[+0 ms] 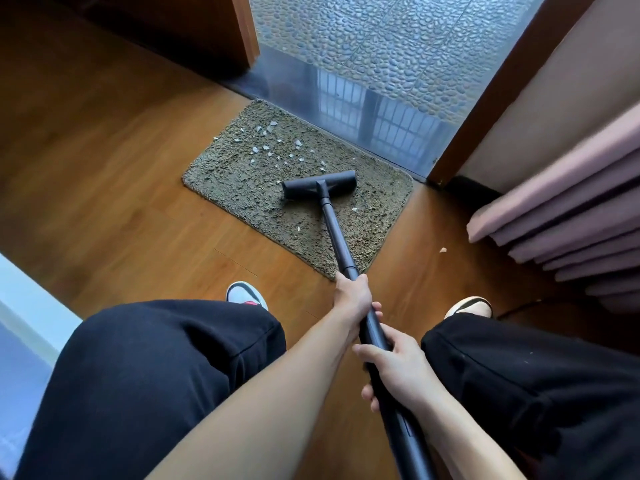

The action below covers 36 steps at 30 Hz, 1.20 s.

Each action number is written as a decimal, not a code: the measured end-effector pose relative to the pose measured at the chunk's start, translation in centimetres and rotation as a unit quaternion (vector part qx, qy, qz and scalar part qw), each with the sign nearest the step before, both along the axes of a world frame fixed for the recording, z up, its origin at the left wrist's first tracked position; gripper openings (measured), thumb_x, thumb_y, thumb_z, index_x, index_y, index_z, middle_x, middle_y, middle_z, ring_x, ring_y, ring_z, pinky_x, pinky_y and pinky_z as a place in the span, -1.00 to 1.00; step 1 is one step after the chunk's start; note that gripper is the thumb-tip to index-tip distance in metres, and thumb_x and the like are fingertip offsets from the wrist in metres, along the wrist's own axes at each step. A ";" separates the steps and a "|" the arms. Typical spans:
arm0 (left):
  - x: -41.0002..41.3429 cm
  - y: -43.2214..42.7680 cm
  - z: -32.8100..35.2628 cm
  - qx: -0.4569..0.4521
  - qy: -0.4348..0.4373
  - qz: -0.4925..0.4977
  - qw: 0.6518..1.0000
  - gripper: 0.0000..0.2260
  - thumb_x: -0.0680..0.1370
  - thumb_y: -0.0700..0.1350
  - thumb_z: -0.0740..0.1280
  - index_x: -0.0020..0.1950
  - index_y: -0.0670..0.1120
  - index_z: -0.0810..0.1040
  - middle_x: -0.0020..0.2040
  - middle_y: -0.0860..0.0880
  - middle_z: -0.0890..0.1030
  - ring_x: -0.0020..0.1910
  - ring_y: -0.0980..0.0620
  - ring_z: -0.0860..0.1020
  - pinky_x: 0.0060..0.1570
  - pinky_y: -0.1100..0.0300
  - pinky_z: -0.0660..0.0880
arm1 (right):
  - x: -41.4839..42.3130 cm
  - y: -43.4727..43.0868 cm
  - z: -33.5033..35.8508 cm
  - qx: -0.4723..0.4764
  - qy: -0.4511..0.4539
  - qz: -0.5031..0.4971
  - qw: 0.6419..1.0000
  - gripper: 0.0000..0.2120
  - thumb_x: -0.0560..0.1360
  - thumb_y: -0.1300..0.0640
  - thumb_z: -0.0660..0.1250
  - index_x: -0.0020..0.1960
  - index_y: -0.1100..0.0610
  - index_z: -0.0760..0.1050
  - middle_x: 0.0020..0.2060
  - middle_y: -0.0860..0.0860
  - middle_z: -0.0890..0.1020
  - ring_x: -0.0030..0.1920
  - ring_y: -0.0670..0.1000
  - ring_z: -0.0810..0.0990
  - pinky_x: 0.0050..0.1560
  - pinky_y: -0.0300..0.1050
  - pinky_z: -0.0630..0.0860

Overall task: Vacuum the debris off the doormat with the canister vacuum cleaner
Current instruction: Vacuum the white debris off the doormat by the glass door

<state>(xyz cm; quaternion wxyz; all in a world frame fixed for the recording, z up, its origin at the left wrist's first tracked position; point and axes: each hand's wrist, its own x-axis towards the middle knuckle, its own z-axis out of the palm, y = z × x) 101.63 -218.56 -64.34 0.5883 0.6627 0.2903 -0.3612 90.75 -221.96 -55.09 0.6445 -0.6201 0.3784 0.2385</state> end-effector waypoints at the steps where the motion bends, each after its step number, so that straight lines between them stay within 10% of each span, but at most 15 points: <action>1: 0.2 0.1 0.0 0.003 -0.002 -0.003 1.000 -0.65 0.66 -0.10 0.15 0.42 -0.16 0.25 -0.21 -0.10 0.43 -0.56 0.05 0.45 -0.61 0.27 0.42 | 0.2 0.1 0.0 0.000 0.001 -0.002 1.000 -0.88 0.58 0.26 0.33 0.10 0.13 0.51 -0.31 0.13 0.48 -0.53 0.11 0.56 -0.53 -0.13 0.49; 20: -12.4 2.2 3.3 0.005 0.086 -0.041 0.995 -0.55 0.66 -0.02 0.08 0.55 0.04 0.06 -0.15 -0.13 0.50 -0.46 0.04 0.50 -0.45 0.22 0.53 | -11.3 0.7 3.7 0.023 0.059 0.026 0.998 -0.55 0.54 0.20 0.40 0.37 -0.07 0.42 -0.34 0.15 0.56 -0.51 0.15 0.57 -0.52 -0.14 0.49; 25: -13.5 0.1 3.0 0.019 0.069 -0.088 0.994 -0.45 0.54 0.09 0.11 0.51 0.10 0.06 0.13 -0.18 0.60 -0.21 -0.06 0.67 0.04 -0.17 0.62 | -12.7 0.2 3.9 0.017 0.058 -0.021 0.998 -0.60 0.57 0.21 0.38 0.37 0.01 0.43 -0.30 0.19 0.53 -0.53 0.12 0.55 -0.54 -0.17 0.46; 33: -11.1 -2.7 0.0 0.038 0.045 -0.121 0.991 -0.38 0.44 0.13 0.10 0.49 0.04 0.12 0.08 -0.16 0.60 -0.04 -0.14 0.68 0.08 -0.10 0.62 | -10.6 -1.2 2.4 -0.016 0.041 -0.041 0.998 -0.69 0.57 0.21 0.36 0.28 0.02 0.45 -0.43 0.11 0.51 -0.52 0.13 0.56 -0.54 -0.14 0.49; 36: -8.7 -2.6 2.1 0.011 0.052 -0.098 0.994 -0.54 0.61 0.00 0.12 0.49 -0.03 0.13 -0.10 -0.11 0.51 -0.42 0.01 0.58 -0.30 0.11 0.63 | -8.5 -1.7 1.7 -0.019 0.034 -0.034 0.999 -0.76 0.58 0.21 0.35 0.24 0.08 0.48 -0.36 0.14 0.52 -0.53 0.11 0.56 -0.54 -0.14 0.48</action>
